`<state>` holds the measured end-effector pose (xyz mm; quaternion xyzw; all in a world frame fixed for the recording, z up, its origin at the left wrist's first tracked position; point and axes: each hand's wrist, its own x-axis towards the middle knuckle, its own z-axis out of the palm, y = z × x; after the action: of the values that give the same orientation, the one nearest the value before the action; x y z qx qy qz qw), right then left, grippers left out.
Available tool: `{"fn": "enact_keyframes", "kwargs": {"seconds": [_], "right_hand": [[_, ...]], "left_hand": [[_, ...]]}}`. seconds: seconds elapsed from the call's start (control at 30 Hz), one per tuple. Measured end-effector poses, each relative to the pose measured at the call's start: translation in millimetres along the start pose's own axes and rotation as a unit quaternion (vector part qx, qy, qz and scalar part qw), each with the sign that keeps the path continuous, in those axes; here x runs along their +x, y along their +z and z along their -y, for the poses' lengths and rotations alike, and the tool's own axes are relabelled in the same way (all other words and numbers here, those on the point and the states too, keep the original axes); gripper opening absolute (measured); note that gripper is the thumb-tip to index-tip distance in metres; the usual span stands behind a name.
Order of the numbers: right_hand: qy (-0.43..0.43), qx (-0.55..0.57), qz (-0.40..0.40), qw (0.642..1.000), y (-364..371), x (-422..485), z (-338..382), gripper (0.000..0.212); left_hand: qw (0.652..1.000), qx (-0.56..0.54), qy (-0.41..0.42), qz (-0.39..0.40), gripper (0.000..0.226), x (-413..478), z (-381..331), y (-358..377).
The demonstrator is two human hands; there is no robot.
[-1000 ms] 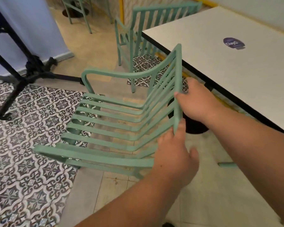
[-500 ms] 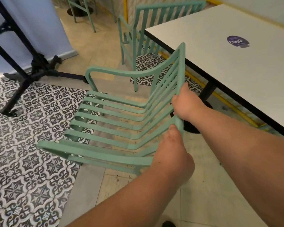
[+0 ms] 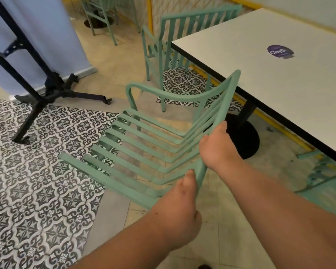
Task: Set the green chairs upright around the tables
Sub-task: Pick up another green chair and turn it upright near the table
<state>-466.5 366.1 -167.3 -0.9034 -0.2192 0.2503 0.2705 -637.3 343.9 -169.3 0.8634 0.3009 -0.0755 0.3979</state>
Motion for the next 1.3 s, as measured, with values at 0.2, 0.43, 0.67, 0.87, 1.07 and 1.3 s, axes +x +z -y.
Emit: {"fn": "enact_keyframes", "kwargs": {"seconds": [0.2,0.43,0.67,0.87,1.07,1.3], "right_hand": [[-0.010,0.007,0.014,1.000,11.1,-25.8,9.5,0.072],[-0.092,-0.144,0.089,0.981,26.6,-50.5,19.0,0.032],[-0.171,-0.183,0.152,0.956,4.2,-55.8,18.0,0.064],[-0.314,-0.312,0.038,0.896,-46.6,10.5,-3.8,0.119],[-0.380,-0.384,0.043,0.840,-55.0,67.2,-12.5,0.135],[-0.458,-0.374,0.019,0.807,-47.7,95.1,-22.1,0.090]], "left_hand": [[0.999,0.026,0.006,0.027,0.084,-23.2,36.2,-24.8],[0.997,0.073,-0.002,0.030,0.087,-46.4,76.3,-57.0],[0.978,0.200,-0.053,-0.012,0.075,-64.6,79.1,-86.5],[0.962,0.193,-0.070,-0.180,0.086,-19.4,22.2,-57.4],[0.956,0.217,-0.107,-0.168,0.072,33.2,8.1,-45.0],[0.960,0.198,-0.117,-0.157,0.024,50.6,21.5,-38.6]]}}
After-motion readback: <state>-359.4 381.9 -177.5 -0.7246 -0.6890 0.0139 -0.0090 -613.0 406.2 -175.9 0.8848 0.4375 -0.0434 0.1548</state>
